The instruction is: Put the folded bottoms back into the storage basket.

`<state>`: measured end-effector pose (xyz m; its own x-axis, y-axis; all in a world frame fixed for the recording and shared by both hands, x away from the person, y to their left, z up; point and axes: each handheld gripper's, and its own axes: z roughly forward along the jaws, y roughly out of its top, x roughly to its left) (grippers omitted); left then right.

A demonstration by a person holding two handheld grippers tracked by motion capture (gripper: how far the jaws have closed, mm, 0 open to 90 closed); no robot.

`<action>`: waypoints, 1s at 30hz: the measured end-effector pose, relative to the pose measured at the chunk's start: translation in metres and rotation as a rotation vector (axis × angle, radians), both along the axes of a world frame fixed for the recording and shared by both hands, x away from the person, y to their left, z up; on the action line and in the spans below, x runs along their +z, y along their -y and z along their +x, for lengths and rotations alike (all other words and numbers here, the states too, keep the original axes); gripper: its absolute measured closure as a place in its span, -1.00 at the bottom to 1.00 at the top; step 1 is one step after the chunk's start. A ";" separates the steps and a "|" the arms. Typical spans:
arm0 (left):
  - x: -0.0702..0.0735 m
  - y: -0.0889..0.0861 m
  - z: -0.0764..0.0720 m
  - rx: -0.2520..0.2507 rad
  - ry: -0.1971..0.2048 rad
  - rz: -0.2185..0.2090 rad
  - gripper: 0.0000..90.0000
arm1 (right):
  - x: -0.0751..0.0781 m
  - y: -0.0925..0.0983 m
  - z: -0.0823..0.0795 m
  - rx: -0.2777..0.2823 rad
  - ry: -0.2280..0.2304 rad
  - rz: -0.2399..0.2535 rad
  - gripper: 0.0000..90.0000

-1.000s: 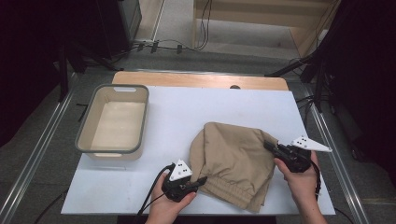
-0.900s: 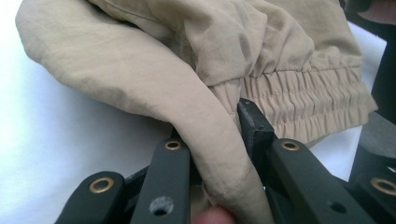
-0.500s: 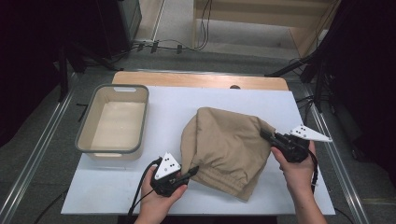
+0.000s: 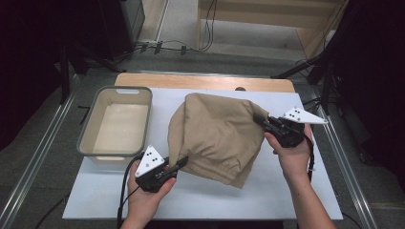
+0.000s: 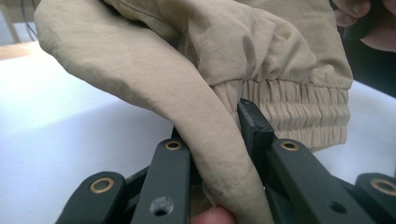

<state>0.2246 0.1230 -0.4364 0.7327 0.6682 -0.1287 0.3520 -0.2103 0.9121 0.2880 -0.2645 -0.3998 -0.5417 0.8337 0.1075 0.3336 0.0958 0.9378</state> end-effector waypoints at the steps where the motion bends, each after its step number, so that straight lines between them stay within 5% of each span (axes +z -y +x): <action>1: 0.002 -0.002 0.001 0.006 0.004 -0.006 0.68 | 0.003 -0.002 0.003 0.006 0.005 -0.003 0.77; 12: 0.018 -0.028 0.010 0.070 0.057 -0.010 0.68 | 0.029 -0.036 0.026 0.037 0.053 -0.029 0.77; 30: 0.034 -0.084 0.025 0.193 0.075 -0.065 0.68 | 0.058 -0.105 0.070 0.109 0.076 -0.038 0.77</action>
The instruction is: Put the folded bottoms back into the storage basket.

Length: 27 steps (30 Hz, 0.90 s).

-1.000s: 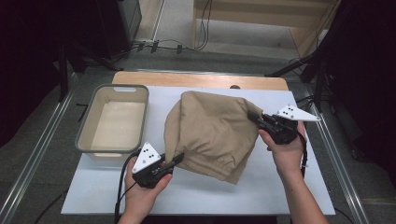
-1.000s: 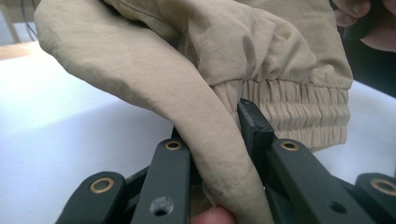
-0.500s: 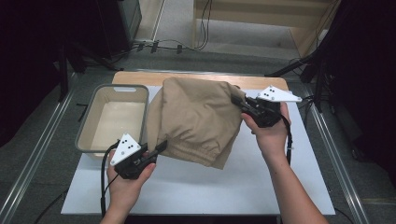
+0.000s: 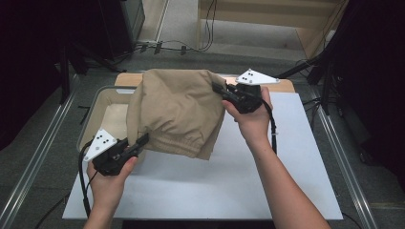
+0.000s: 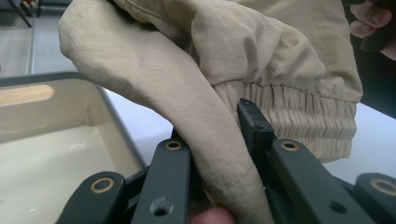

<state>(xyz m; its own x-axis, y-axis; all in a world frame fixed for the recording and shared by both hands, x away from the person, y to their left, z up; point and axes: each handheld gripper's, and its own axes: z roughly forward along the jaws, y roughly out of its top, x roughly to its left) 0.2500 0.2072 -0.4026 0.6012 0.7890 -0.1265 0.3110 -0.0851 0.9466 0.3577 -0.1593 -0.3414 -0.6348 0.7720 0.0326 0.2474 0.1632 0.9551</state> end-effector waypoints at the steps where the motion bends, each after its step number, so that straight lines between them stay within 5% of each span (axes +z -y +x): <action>1: 0.001 -0.003 0.001 0.007 0.003 -0.003 0.68 | 0.001 -0.004 0.002 0.003 0.003 -0.003 0.77; 27: 0.012 -0.085 0.012 0.163 0.019 -0.070 0.68 | 0.014 -0.101 0.050 0.061 0.045 -0.020 0.77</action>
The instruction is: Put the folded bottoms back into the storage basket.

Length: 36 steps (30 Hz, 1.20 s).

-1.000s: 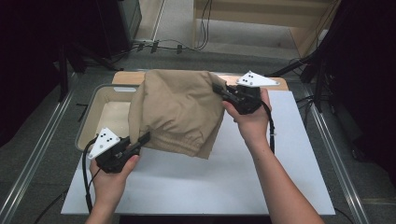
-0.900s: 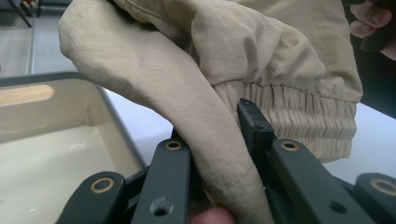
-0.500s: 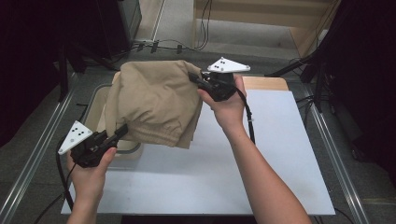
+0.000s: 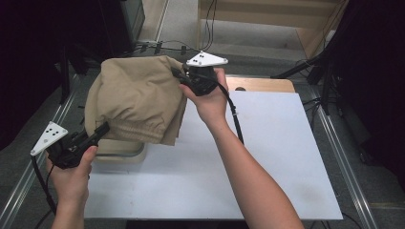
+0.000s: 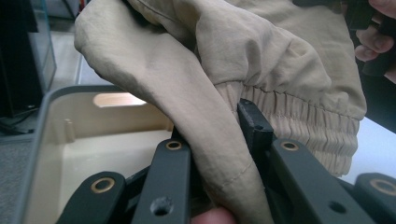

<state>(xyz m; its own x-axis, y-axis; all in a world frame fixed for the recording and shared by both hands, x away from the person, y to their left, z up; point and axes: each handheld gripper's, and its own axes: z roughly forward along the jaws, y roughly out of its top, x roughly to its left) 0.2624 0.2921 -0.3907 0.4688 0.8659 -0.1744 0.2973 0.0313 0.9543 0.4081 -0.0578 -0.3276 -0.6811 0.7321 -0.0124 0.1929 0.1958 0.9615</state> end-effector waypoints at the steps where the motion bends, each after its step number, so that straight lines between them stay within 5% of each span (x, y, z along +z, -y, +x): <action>1: 0.000 -0.003 0.001 0.006 -0.002 -0.004 0.68 | 0.000 -0.002 0.001 -0.002 -0.002 0.000 0.77; 20: -0.015 -0.047 0.008 0.113 -0.035 -0.040 0.68 | -0.012 -0.063 0.028 0.035 -0.013 -0.019 0.76; 28: -0.023 -0.063 0.010 0.139 -0.075 -0.074 0.68 | -0.030 -0.083 0.038 0.043 -0.032 -0.040 0.75; 36: -0.036 -0.073 0.013 0.172 -0.131 -0.064 0.67 | -0.055 -0.097 0.047 0.065 -0.060 -0.072 0.73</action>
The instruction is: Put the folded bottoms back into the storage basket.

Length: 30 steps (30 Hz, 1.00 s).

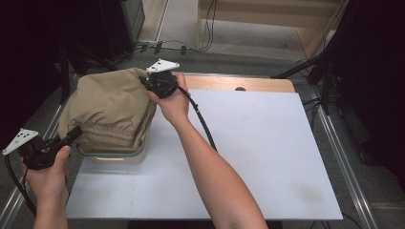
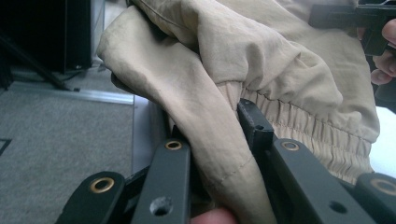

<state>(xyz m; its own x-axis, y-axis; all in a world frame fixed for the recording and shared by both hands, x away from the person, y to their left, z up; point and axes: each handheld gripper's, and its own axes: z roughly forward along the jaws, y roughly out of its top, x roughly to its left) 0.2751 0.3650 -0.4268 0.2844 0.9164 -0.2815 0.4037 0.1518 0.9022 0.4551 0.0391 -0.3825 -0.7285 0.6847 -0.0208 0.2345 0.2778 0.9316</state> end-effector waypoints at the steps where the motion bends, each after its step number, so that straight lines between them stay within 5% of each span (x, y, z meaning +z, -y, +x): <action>1: -0.001 0.000 0.000 -0.001 -0.009 0.002 0.67 | -0.003 -0.001 0.001 0.000 -0.005 0.001 0.73; 11: -0.008 0.008 0.003 -0.017 -0.074 0.093 0.56 | -0.024 -0.010 0.013 -0.010 -0.029 -0.035 0.66; 13: -0.005 0.007 0.002 -0.007 -0.061 0.074 0.29 | -0.024 -0.011 0.012 -0.007 -0.042 -0.020 0.30; 14: -0.002 0.006 0.002 0.010 -0.059 0.068 -0.03 | -0.022 -0.012 0.013 -0.006 -0.051 -0.016 -0.11; 16: 0.002 0.007 0.001 0.002 -0.052 0.082 -0.84 | -0.017 -0.012 0.011 -0.022 -0.071 -0.044 -0.57; 18: 0.006 0.010 -0.002 -0.026 -0.019 0.092 -0.95 | -0.010 -0.008 0.006 -0.029 -0.102 -0.050 -0.80; 22: 0.013 0.012 -0.007 -0.094 0.022 0.042 -1.00 | 0.000 0.006 -0.003 -0.031 -0.115 -0.021 -0.96; 30: 0.020 0.029 -0.006 -0.189 0.055 0.033 -1.00 | 0.001 0.053 -0.035 0.021 -0.101 0.037 -1.00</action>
<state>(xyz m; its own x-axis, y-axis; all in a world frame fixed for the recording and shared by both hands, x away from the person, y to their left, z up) 0.2690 0.3357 -0.4071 0.4665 0.8537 -0.2315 0.3724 0.0478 0.9269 0.4197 -0.0140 -0.3810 -0.7399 0.6681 0.0784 0.3223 0.2498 0.9131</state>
